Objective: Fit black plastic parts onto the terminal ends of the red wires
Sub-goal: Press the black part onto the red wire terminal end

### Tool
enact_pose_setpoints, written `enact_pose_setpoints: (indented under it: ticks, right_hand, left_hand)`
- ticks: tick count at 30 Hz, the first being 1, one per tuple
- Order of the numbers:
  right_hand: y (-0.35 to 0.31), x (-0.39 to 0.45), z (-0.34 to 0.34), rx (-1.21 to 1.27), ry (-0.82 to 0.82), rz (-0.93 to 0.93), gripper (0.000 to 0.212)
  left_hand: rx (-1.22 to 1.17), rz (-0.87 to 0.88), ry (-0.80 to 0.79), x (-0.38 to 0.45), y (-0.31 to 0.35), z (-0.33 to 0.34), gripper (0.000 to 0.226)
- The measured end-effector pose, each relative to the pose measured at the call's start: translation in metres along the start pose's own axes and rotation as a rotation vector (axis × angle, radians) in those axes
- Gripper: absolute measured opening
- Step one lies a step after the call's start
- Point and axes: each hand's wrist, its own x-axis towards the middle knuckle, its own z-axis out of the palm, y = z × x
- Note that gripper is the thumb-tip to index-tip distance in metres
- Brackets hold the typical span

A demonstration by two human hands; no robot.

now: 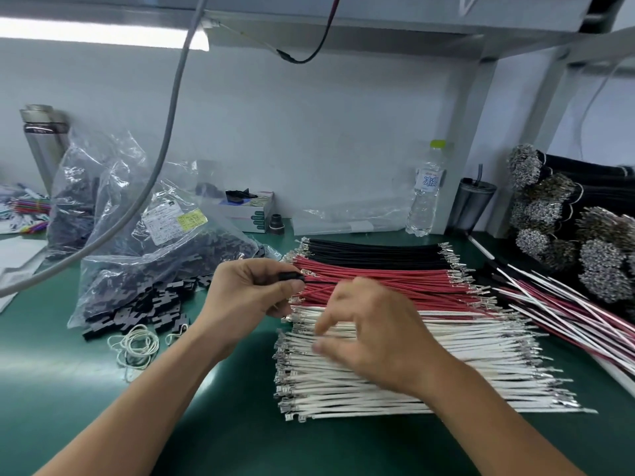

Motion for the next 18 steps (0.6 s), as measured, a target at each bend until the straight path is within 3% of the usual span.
enact_pose_setpoints:
  ticks: [3, 7, 11, 18]
  right_hand:
    - [-0.005, -0.004, 0.009, 0.085, -0.159, 0.097, 0.019]
    - [-0.007, -0.001, 0.008, 0.079, -0.143, 0.089, 0.004]
    - [-0.009, -0.003, 0.009, 0.038, -0.160, 0.107, 0.014]
    - [0.001, 0.010, -0.007, 0.266, -0.081, 0.187, 0.006]
  left_hand:
    - [0.008, 0.012, 0.012, 0.000, -0.002, 0.001, 0.013]
    - [0.006, 0.018, 0.025, 0.002, -0.003, -0.001, 0.014]
    - [-0.001, 0.014, 0.028, 0.002, -0.003, -0.002, 0.013]
    - [-0.056, -0.005, 0.007, 0.002, 0.001, -0.003, 0.019]
